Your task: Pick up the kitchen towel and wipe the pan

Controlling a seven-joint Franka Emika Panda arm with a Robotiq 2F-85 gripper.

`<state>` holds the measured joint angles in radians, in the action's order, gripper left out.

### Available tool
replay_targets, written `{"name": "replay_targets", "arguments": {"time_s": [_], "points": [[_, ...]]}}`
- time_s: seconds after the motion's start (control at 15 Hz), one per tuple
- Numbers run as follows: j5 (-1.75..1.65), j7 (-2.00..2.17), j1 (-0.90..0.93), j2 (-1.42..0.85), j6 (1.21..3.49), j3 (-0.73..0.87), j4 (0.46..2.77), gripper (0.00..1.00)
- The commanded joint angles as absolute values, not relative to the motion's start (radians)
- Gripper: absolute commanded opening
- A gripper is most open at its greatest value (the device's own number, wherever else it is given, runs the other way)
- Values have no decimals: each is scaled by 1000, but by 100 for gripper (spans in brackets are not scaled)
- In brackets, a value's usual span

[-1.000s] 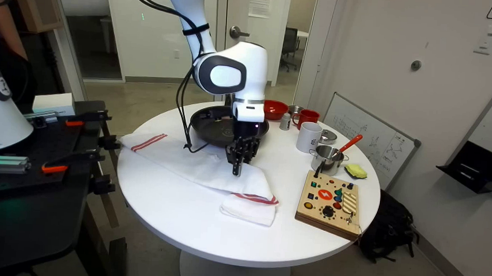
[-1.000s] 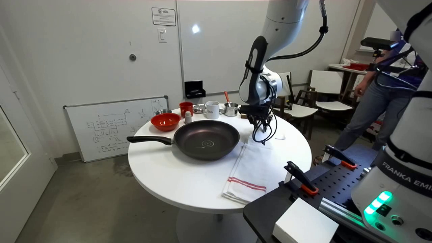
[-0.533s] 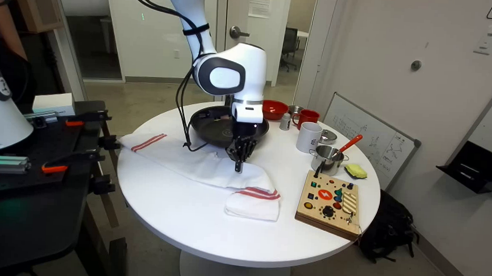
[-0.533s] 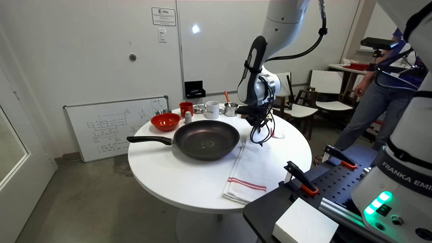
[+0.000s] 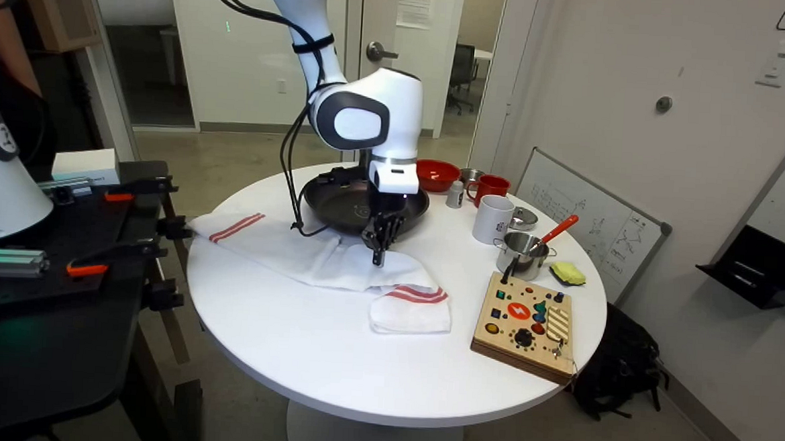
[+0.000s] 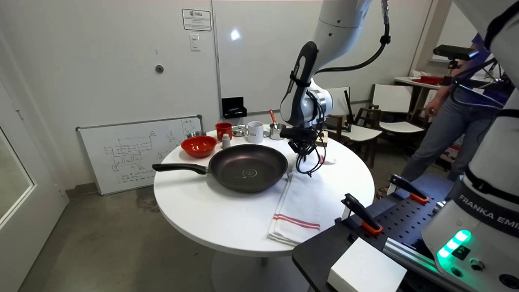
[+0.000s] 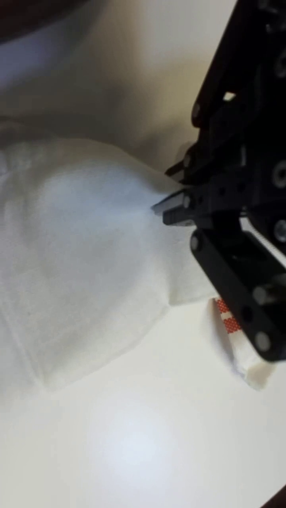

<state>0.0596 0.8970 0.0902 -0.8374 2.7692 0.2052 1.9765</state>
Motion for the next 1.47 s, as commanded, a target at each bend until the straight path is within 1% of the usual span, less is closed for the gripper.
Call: {"name": "replay_targets", "arguments": {"time_s": [0.0, 1.07, 1.4], "points": [[90, 829, 81, -819, 2751, 167, 1982, 2], [57, 864, 156, -807, 2647, 263, 2017, 2], [51, 910, 201, -779, 2641, 310, 2074, 2]]}}
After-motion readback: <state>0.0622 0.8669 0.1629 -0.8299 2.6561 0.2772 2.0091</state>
